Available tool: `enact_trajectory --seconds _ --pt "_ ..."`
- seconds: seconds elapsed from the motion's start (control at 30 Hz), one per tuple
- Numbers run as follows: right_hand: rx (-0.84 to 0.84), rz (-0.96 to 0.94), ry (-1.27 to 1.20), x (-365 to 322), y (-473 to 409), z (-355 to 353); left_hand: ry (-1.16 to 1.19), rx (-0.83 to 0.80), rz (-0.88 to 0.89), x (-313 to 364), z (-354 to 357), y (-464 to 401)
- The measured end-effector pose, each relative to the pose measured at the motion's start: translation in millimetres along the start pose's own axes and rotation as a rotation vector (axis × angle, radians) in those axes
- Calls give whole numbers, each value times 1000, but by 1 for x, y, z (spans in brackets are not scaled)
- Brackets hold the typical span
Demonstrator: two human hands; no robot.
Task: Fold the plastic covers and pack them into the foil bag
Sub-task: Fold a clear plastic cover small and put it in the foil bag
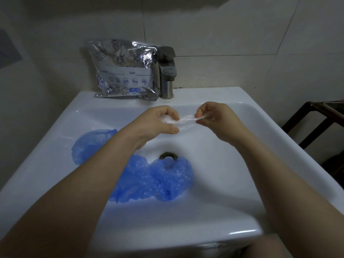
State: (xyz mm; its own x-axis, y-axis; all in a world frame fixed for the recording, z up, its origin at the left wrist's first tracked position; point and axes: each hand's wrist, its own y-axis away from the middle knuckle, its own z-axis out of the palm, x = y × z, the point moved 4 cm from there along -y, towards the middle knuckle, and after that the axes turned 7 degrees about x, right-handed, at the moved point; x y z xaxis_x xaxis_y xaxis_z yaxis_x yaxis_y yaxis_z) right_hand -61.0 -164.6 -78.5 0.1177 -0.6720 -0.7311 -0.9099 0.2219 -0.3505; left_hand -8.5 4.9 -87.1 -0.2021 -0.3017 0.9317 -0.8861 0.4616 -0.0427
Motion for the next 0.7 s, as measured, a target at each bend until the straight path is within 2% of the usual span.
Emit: enact_trajectory --seconds 0.13,0.33,0.53,0.7 --pt "-3 -22 48 0 0 1 34 56 32 1 -1 0" --pt "-150 139 -247 11 1 -7 -84 180 172 8 -6 -2" --pt "-194 175 -327 14 0 -8 -297 122 241 6 -11 -3" --pt "-277 225 -552 12 3 -7 -192 -24 210 9 -11 5"
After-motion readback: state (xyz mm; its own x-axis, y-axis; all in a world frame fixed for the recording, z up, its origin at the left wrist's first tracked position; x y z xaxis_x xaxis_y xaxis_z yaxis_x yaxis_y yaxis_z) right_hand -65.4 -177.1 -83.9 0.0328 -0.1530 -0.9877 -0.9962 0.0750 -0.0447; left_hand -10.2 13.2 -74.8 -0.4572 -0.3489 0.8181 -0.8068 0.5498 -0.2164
